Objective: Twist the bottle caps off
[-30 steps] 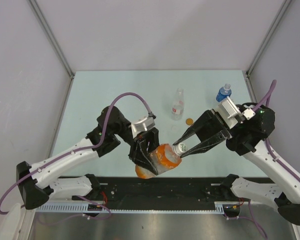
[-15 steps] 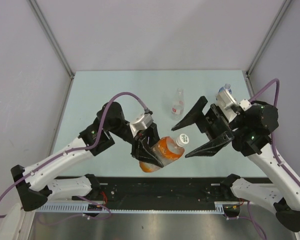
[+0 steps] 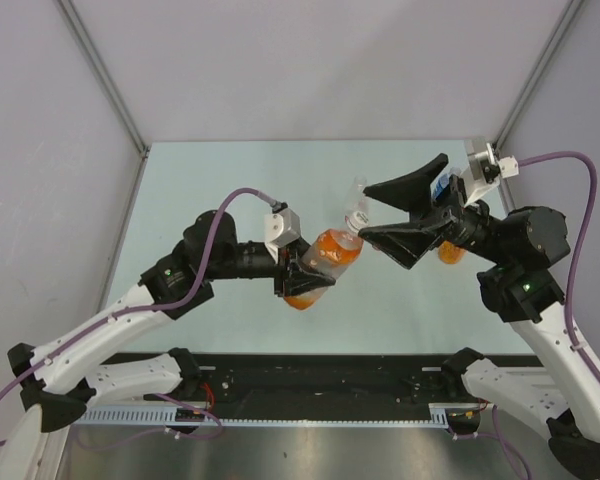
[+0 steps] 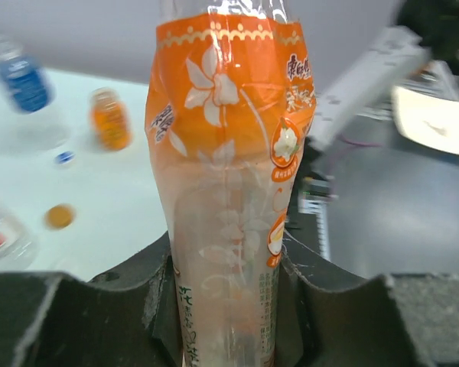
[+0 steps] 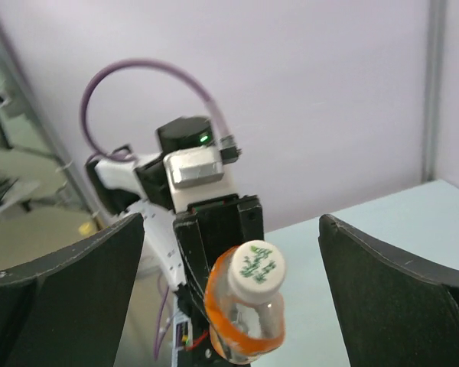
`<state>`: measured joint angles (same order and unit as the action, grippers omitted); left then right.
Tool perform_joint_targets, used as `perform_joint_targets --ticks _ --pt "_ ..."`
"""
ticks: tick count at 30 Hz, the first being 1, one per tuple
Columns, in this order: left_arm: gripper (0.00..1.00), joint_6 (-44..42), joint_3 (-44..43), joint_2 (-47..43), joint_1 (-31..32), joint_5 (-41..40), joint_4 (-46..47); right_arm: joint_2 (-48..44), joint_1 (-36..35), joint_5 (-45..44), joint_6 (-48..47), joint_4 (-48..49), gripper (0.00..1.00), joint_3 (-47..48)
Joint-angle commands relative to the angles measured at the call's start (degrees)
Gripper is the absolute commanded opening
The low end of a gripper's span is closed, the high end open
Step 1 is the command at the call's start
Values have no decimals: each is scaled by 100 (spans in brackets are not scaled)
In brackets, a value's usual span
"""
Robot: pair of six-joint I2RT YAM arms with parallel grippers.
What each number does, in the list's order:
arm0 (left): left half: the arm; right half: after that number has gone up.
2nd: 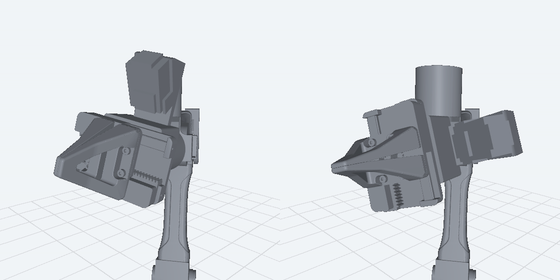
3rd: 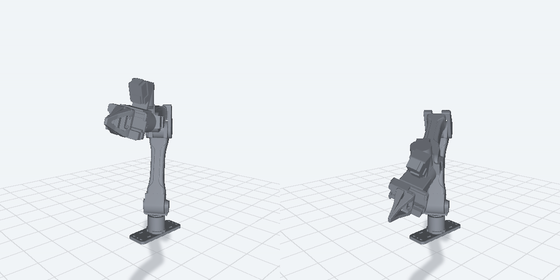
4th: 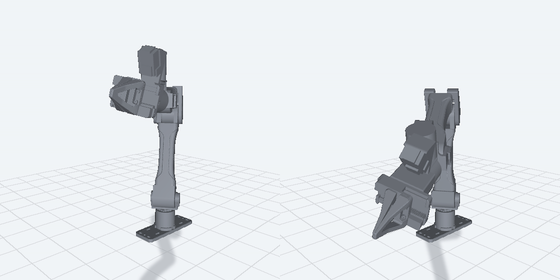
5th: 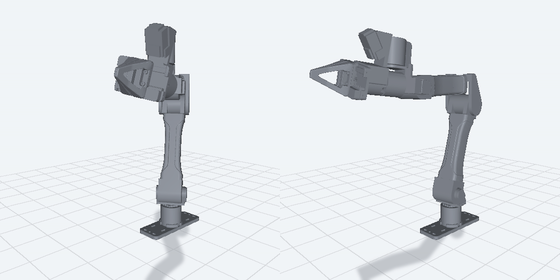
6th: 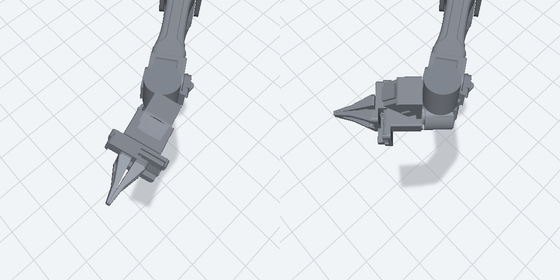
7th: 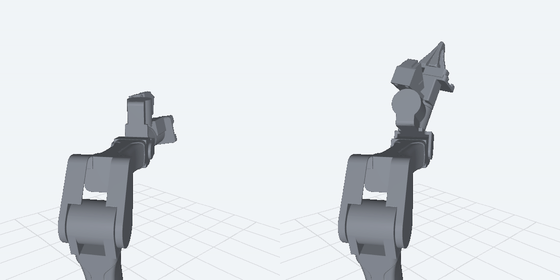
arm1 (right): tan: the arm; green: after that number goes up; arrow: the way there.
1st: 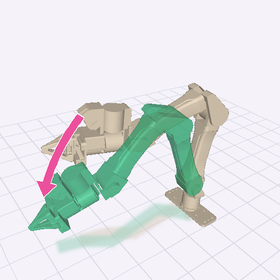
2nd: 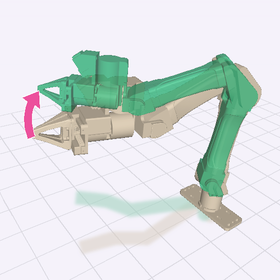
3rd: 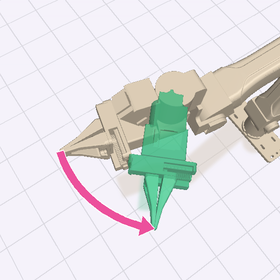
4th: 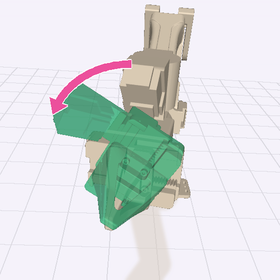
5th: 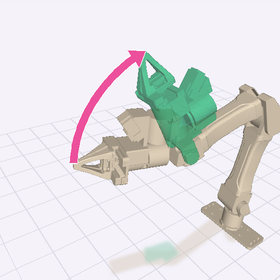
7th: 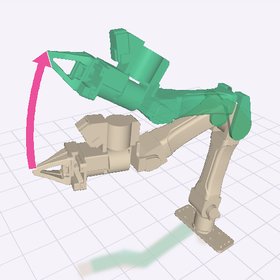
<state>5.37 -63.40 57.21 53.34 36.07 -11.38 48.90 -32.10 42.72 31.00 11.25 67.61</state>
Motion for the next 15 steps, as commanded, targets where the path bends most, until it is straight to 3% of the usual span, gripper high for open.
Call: perform_joint_targets --ticks 1,6,10,15 --pt "1 -334 257 -429 18 -2058 118 -153 19 -1668 194 -482 100 261" --pt "1 -527 538 -676 290 -3421 329 -127 -165 -2792 477 -974 98 261" --pt "0 -967 714 -738 764 -4904 487 -4 -735 -3646 503 -1527 97 313" --pt "0 -1406 794 -562 1362 -5821 601 330 -1421 -4594 284 -1801 97 489"
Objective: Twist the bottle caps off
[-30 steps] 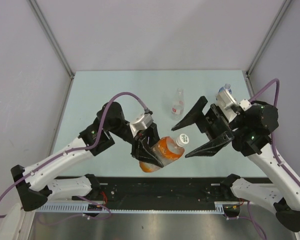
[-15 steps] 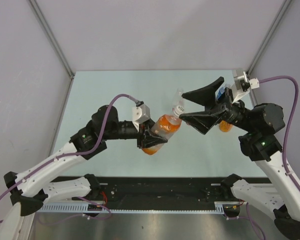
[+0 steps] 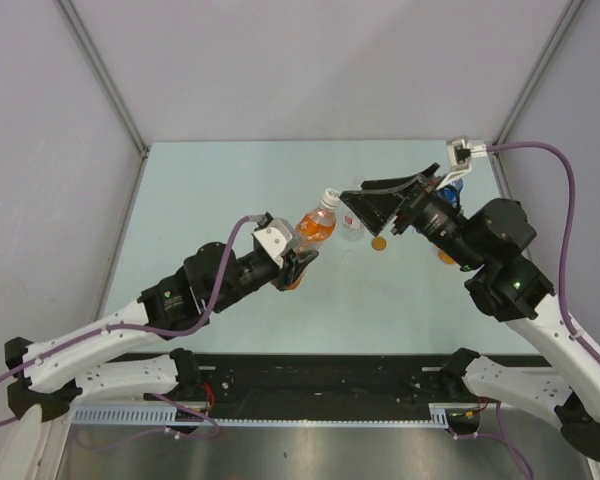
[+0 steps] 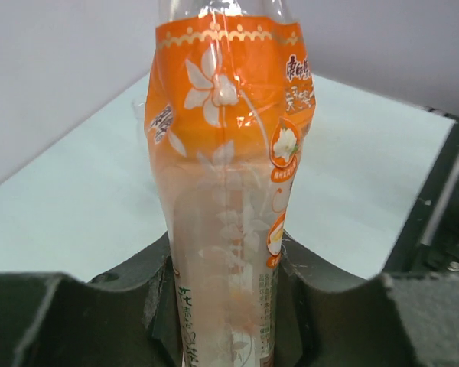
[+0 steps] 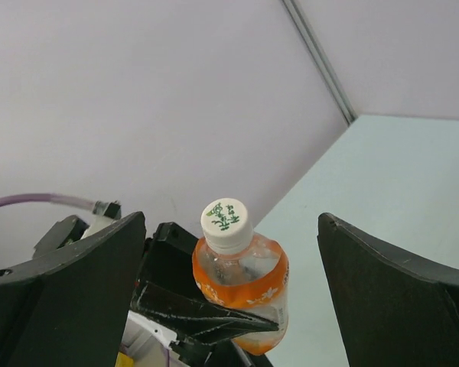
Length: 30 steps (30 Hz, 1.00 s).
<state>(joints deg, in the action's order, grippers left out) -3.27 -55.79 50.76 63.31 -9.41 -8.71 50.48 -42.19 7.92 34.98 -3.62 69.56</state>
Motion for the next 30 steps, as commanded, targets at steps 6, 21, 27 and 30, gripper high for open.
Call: perform_joint_targets --ticks 6,21,27,30 --pt "0 -684 15 250 621 -1810 379 383 -1098 -1794 -404 -288 96 383" --pt "0 -737 112 259 762 -2126 484 595 -1449 -2444 -633 -139 77 383" --pt "0 -737 147 241 779 -2118 467 656 -1450 -2480 -712 19 71 383" --pt "0 -728 156 250 788 -2109 449 683 -1449 -2480 -738 72 68 392"
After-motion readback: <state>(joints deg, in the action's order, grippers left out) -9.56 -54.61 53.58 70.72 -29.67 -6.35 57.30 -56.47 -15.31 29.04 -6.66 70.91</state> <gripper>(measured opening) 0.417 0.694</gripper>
